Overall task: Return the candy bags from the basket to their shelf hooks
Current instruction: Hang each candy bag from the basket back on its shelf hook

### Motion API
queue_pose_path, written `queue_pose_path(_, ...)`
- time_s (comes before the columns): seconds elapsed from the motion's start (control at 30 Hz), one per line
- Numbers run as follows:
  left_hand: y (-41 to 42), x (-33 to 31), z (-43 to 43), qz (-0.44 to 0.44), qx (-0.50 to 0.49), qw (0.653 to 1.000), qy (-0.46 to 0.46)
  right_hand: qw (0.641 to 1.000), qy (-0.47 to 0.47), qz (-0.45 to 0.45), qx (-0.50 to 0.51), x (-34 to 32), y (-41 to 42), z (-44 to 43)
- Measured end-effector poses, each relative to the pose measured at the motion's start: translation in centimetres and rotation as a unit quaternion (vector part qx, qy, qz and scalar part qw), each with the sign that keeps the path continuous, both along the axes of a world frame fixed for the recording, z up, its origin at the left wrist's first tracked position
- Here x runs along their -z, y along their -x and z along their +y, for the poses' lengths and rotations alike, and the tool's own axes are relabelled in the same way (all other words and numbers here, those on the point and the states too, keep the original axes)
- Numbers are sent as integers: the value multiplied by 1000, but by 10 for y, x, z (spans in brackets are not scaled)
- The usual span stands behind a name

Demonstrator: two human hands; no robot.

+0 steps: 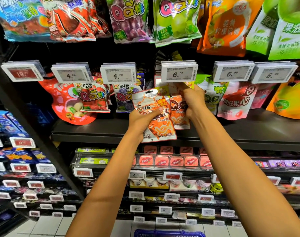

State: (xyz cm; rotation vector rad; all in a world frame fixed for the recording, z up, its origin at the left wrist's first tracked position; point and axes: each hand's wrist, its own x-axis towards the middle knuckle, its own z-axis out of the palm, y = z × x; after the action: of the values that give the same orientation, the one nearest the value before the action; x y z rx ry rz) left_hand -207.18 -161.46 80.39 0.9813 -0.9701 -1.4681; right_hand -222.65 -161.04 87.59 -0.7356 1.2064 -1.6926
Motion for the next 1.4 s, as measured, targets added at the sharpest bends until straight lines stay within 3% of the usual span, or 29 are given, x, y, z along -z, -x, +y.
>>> queue_pose_path(0.3, 8, 1, -10, -44, -32, 998, 13, 994, -21, 91, 56, 11, 0, -22)
queue_pose_path(0.43, 16, 1, -11, -64, -49, 996, 33, 994, -21, 79, 76, 15, 2, -24)
queue_pose_path(0.63, 11, 9, -5, -132, -94, 983, 84, 979, 74, 97, 166, 34, 3, -6)
queue_pose_path(0.77, 3, 10, 9, -157, -79, 977, 119, 957, 98, 169, 213, 50, 13, 16)
queue_pose_path(0.83, 5, 7, 18, -154, -55, 979, 124, 952, 125, 196, 200, 53, 17, 28)
queue_pose_path(0.93, 13, -4, 27, -134, -28, 984, 116, 965, 155, 186, 96, 48, 17, 40)
queue_pose_path(1.13, 33, -25, 35, -117, 3, 988, 101, 975, 120, 177, -58, 21, 13, 47)
queue_pose_path(1.27, 40, -40, 35, -117, 15, 987, 112, 986, 97, 107, -78, 2, 11, 44)
queue_pose_path(1.4, 43, -52, 30, -113, 11, 990, 87, 991, 81, 100, -31, -12, 8, 34)
